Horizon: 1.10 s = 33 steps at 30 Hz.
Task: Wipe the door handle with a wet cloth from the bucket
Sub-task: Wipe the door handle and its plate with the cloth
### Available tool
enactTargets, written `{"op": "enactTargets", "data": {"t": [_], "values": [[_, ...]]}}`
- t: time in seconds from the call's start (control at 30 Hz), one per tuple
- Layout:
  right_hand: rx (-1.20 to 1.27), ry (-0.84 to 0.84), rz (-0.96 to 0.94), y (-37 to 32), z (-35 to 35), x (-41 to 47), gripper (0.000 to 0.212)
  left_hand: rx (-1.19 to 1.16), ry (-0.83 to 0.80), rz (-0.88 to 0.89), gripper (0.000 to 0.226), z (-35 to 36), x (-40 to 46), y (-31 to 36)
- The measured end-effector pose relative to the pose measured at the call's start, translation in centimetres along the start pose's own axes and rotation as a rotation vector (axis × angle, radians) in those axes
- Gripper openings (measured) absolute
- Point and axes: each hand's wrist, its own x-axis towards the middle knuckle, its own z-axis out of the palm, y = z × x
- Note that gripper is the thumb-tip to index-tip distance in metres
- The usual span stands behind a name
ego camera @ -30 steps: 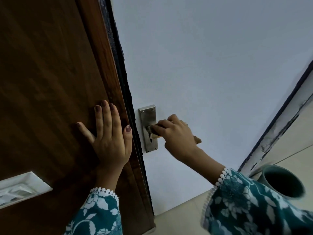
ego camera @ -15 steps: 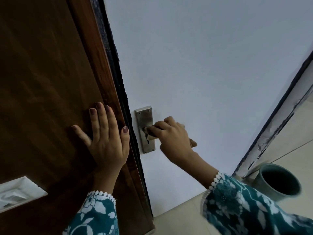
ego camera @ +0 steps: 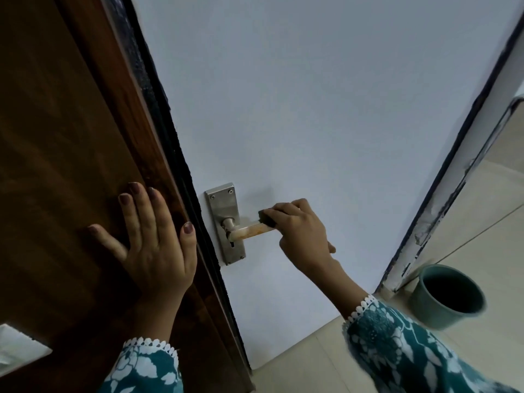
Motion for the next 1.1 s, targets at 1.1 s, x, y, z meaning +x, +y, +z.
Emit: {"op": "enactTargets", "data": {"t": [1.1], "values": [[1.256,0.104,0.855,3.0,0.8,-0.5,0.04,0.0,0.0,0.029,0.061,0.3,-0.4,-0.3]]}}
